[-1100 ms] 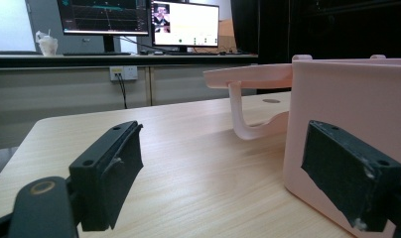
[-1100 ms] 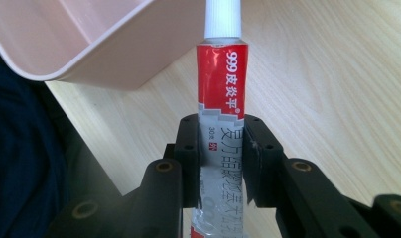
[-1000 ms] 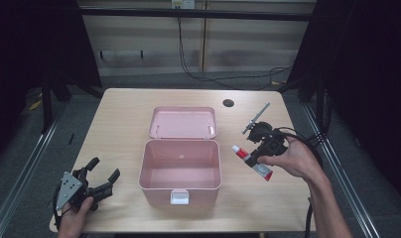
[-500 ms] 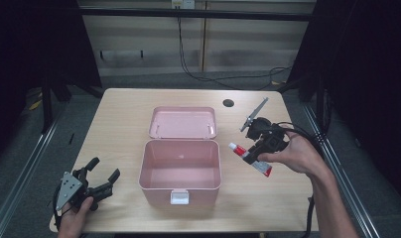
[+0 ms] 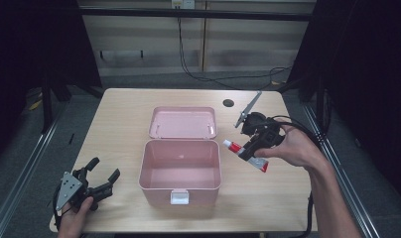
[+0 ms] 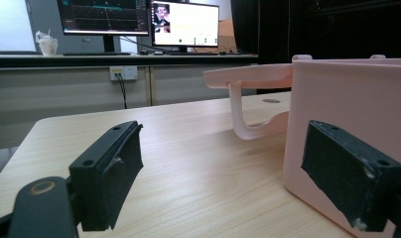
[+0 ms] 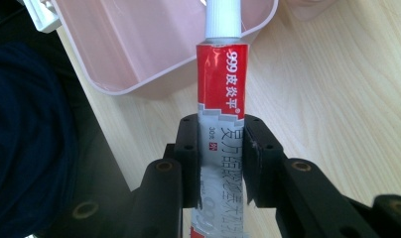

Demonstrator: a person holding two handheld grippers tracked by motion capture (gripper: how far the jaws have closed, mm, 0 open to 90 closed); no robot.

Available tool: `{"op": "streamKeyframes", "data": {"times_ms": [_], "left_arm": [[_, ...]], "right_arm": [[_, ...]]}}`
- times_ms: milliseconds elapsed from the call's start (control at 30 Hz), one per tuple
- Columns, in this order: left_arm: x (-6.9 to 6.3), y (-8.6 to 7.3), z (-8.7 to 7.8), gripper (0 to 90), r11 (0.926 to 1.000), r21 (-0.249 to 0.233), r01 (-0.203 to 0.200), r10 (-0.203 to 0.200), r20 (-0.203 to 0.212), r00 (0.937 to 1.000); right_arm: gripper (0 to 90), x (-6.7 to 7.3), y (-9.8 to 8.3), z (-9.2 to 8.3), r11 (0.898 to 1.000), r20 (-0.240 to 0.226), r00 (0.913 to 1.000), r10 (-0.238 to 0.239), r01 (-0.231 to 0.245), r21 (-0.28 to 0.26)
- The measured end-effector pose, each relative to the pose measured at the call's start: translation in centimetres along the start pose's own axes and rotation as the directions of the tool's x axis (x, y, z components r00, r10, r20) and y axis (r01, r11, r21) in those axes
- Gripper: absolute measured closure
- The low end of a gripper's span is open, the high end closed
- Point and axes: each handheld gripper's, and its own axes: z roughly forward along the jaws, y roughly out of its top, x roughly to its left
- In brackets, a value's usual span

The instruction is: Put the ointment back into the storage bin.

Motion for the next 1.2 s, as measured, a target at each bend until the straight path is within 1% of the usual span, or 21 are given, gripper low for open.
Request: {"op": "streamKeyframes", "data": {"times_ms": [167,300,333,433,500,533,600,700,767,800,1033,1100,1200], "left_arm": [[0.0,0.0,0.0,15.7,1.0000,0.000,0.000,0.000,0.000,1.0000],[0.0,0.0,0.0,15.7,1.0000,0.000,0.000,0.000,0.000,1.0000],[0.0,0.0,0.0,15.7,1.0000,0.000,-0.001,0.001,-0.001,1.0000],[0.0,0.0,0.0,15.7,1.0000,0.000,0.000,0.000,0.000,1.0000],[0.0,0.0,0.0,15.7,1.0000,0.000,-0.001,0.001,-0.001,1.0000],[0.0,0.0,0.0,15.7,1.0000,0.000,-0.001,0.001,-0.001,1.0000],[0.0,0.0,0.0,15.7,1.0000,0.000,-0.001,0.001,-0.001,1.0000],[0.0,0.0,0.0,15.7,1.0000,0.000,0.000,0.000,0.000,1.0000],[0.0,0.0,0.0,15.7,1.0000,0.000,-0.001,0.001,-0.001,1.0000],[0.0,0.0,0.0,15.7,1.0000,0.000,-0.001,0.001,-0.001,1.0000],[0.0,0.0,0.0,15.7,1.0000,0.000,-0.001,0.001,0.000,1.0000],[0.0,0.0,0.0,15.7,1.0000,0.000,-0.001,0.001,0.000,1.0000],[0.0,0.0,0.0,15.7,1.0000,0.000,-0.001,0.001,0.000,1.0000]], "right_arm": [[71.7,0.1,0.8,0.2,0.999,-0.011,0.9994,-0.032,0.032,0.011],[71.7,0.3,1.2,0.3,0.999,-0.016,0.9988,-0.046,0.046,0.019],[71.7,0.3,1.5,0.3,0.998,-0.024,0.9977,-0.063,0.064,0.022],[71.6,0.3,2.0,0.3,0.998,-0.040,0.9976,-0.057,0.058,0.022],[71.6,0.4,2.4,0.3,0.997,-0.040,0.9968,-0.069,0.070,0.023],[71.6,0.4,2.6,0.4,0.996,-0.042,0.9957,-0.083,0.083,0.021],[71.6,0.6,3.0,0.6,0.996,-0.048,0.9950,-0.088,0.089,0.027],[71.6,0.7,3.6,0.8,0.993,-0.053,0.9927,-0.109,0.110,0.032],[71.6,0.7,4.1,0.9,0.993,-0.055,0.9922,-0.112,0.114,0.034],[71.6,0.7,4.4,0.9,0.993,-0.049,0.9926,-0.111,0.113,0.032],[71.6,1.2,5.9,1.2,0.987,-0.056,0.9861,-0.156,0.158,0.036],[71.6,1.2,6.2,1.3,0.986,-0.058,0.9847,-0.164,0.166,0.025],[71.7,1.3,6.7,1.7,0.982,-0.063,0.9809,-0.184,0.187,0.034]]}}
